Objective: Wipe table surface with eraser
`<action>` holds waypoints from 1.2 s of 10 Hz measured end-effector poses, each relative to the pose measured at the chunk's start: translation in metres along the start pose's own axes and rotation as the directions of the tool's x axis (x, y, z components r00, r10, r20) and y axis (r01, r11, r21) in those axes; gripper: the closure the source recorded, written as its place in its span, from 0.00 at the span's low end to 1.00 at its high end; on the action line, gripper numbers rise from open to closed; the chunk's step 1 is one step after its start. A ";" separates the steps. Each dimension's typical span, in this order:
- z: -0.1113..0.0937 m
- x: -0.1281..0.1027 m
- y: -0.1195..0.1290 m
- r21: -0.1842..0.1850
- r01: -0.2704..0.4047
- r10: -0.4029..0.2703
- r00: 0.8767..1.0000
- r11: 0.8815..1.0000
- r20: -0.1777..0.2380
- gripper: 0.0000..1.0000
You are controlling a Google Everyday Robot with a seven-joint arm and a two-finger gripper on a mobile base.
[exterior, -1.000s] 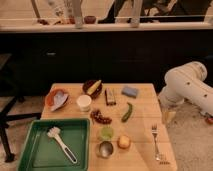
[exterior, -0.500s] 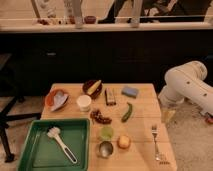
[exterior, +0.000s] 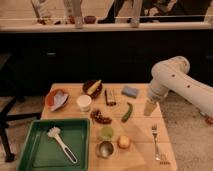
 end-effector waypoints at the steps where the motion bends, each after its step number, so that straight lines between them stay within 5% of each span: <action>1: 0.003 -0.010 -0.004 0.015 -0.105 0.105 0.994 0.994 0.011 0.20; 5: 0.015 -0.043 0.000 0.051 -0.315 0.315 0.949 0.948 0.013 0.20; 9: 0.016 -0.042 -0.001 0.058 -0.360 0.359 0.933 0.931 0.025 0.20; 11: 0.023 -0.044 0.003 0.058 -0.442 0.441 0.897 0.895 0.029 0.20; 12: 0.028 -0.052 0.007 0.057 -0.451 0.451 0.892 0.891 0.024 0.20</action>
